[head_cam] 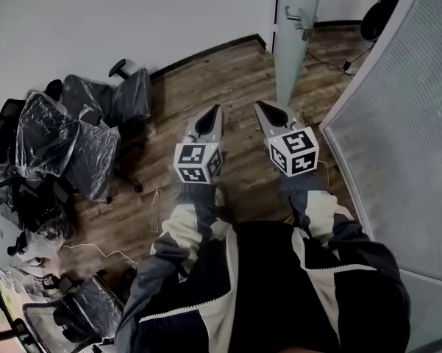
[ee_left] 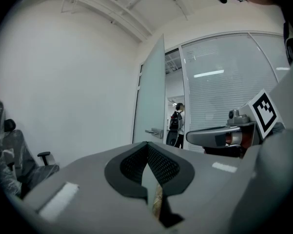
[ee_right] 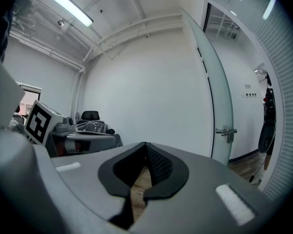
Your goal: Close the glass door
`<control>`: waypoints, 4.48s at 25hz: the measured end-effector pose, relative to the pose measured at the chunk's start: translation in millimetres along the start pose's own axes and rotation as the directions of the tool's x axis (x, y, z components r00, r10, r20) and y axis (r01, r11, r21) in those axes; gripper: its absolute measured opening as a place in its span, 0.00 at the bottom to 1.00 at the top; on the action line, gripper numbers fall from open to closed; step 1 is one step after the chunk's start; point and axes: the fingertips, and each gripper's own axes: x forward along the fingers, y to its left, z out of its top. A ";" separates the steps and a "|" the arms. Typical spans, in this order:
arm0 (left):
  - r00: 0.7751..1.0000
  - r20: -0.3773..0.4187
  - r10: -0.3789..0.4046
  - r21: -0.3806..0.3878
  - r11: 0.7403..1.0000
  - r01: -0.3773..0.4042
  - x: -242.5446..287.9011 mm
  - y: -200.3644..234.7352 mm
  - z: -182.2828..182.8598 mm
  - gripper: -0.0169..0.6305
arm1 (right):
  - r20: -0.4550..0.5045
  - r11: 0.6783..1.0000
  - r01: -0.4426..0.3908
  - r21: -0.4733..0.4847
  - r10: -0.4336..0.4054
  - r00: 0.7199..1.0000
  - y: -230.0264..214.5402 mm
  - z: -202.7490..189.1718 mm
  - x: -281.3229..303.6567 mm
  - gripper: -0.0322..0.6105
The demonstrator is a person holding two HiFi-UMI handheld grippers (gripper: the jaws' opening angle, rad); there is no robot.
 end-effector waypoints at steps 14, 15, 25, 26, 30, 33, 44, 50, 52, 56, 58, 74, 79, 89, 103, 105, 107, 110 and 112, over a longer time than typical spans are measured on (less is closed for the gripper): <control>0.984 0.031 -0.174 0.050 0.984 0.173 102.8 143.5 40.1 0.03 | 0.008 0.975 0.221 0.026 -0.222 0.975 -59.5 35.1 143.3 0.06; 0.984 0.030 -0.178 0.044 0.983 0.177 106.6 154.9 39.0 0.03 | 0.002 0.973 0.229 0.023 -0.230 0.973 -59.3 34.8 154.0 0.06; 0.979 0.009 -0.202 -0.004 0.979 0.202 149.3 216.9 25.7 0.03 | -0.056 0.968 0.250 0.005 -0.249 0.967 -69.9 27.5 229.7 0.06; 0.979 0.008 -0.205 -0.004 0.979 0.205 155.1 219.4 26.0 0.03 | -0.058 0.969 0.249 0.008 -0.248 0.967 -73.5 26.9 235.9 0.06; 0.978 0.016 -0.210 0.005 0.978 0.209 186.9 224.4 34.3 0.03 | -0.054 0.967 0.253 0.021 -0.252 0.966 -100.0 29.4 261.9 0.06; 0.980 0.013 -0.198 0.016 0.980 0.198 216.1 236.1 36.5 0.03 | -0.051 0.970 0.243 0.003 -0.243 0.969 -119.9 31.9 286.9 0.06; 0.972 0.015 -0.233 0.039 0.972 0.232 368.3 234.0 62.8 0.03 | -0.046 0.957 0.288 0.015 -0.287 0.957 -255.3 40.6 338.0 0.06; 0.934 -0.001 -0.357 0.063 0.932 0.356 429.3 185.2 70.3 0.03 | -0.020 0.938 0.346 0.023 -0.345 0.938 -304.1 51.3 330.6 0.06; 0.916 -0.013 -0.401 0.071 0.914 0.400 446.5 166.4 68.8 0.03 | -0.018 0.924 0.380 0.030 -0.380 0.925 -321.9 51.5 321.6 0.06; 0.868 -0.044 -0.495 0.063 0.866 0.496 474.2 129.6 57.6 0.03 | -0.035 0.878 0.476 0.053 -0.475 0.879 -352.7 41.6 292.8 0.06; 0.828 -0.058 -0.558 0.055 0.826 0.561 485.3 107.8 53.5 0.03 | -0.045 0.839 0.539 0.071 -0.537 0.842 -365.8 38.2 274.5 0.06; 0.311 -0.150 -0.939 0.000 0.314 0.949 534.7 -7.8 20.6 0.03 | -0.169 0.374 0.917 0.136 -0.904 0.393 -405.1 1.2 184.6 0.06; 0.212 -0.180 -0.961 -0.017 0.218 0.976 537.9 -10.7 8.4 0.03 | -0.217 0.329 0.939 0.095 -0.914 0.342 -405.0 -8.6 198.4 0.06; 0.129 -0.153 -0.980 -0.050 0.138 0.989 537.7 -24.2 13.8 0.03 | -0.491 0.465 0.528 -0.710 -0.865 0.103 -419.5 -41.6 228.0 0.36; 0.084 -0.155 -0.984 -0.072 0.096 0.993 536.6 -27.2 8.7 0.03 | -0.465 0.422 0.403 -0.812 -0.885 -0.011 -445.9 -60.1 224.3 0.25; 0.078 -0.153 -0.985 -0.071 0.089 0.993 538.7 -28.8 8.9 0.03 | -0.452 0.406 0.393 -0.825 -0.891 -0.030 -452.6 -61.9 220.1 0.25; 0.073 -0.151 -0.986 -0.071 0.085 0.994 541.0 -30.3 9.5 0.03 | -0.439 0.389 0.379 -0.840 -0.897 -0.053 -461.8 -62.2 215.1 0.26; 0.073 -0.151 -0.986 -0.072 0.084 0.994 540.0 -32.4 9.7 0.03 | -0.441 0.387 0.367 -0.846 -0.894 -0.074 -473.3 -62.0 206.9 0.26; 0.072 -0.152 -0.986 -0.072 0.084 0.994 537.6 -35.9 10.2 0.03 | -0.446 0.391 0.364 -0.845 -0.892 -0.077 -480.2 -61.6 199.6 0.26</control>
